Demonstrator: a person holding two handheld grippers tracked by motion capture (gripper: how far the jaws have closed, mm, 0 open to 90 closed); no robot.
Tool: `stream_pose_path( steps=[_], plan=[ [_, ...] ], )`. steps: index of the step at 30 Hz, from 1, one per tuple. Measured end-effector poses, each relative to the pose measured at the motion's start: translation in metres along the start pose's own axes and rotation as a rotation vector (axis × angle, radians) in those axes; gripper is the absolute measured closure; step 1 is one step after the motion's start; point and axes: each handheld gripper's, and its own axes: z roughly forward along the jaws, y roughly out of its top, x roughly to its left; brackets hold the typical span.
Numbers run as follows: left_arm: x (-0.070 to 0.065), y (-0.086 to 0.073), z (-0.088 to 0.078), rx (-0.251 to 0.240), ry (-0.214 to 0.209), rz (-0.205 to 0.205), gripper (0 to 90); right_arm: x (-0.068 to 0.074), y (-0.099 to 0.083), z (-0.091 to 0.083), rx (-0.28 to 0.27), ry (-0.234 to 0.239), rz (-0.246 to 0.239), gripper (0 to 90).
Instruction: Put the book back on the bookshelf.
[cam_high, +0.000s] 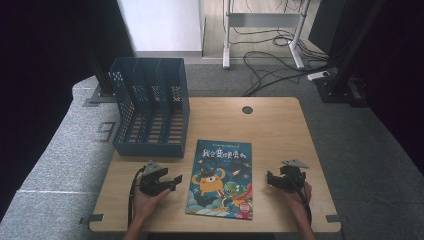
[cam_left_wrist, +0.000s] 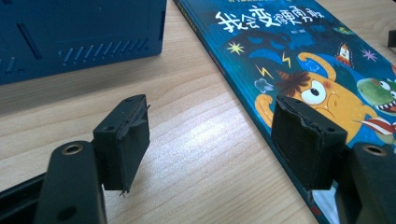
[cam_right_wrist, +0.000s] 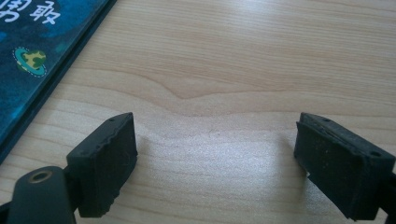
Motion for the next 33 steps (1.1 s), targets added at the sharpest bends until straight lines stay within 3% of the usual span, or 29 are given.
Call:
stream_pose_path(
  steps=[15, 25, 33],
  plan=[
    [-0.001, -0.001, 0.001, 0.002, -0.018, -0.021, 28.3, 0.007, 0.010, -0.010, -0.061, 0.037, 0.016, 13.4],
    [-0.003, -0.002, 0.004, -0.002, -0.031, -0.012, 28.2, 0.019, 0.019, -0.019, -0.096, 0.088, -0.001, 13.7],
    [-0.005, -0.002, 0.005, -0.007, -0.039, -0.007, 28.0, 0.038, 0.026, -0.023, -0.110, 0.132, -0.025, 13.8]
  ],
)
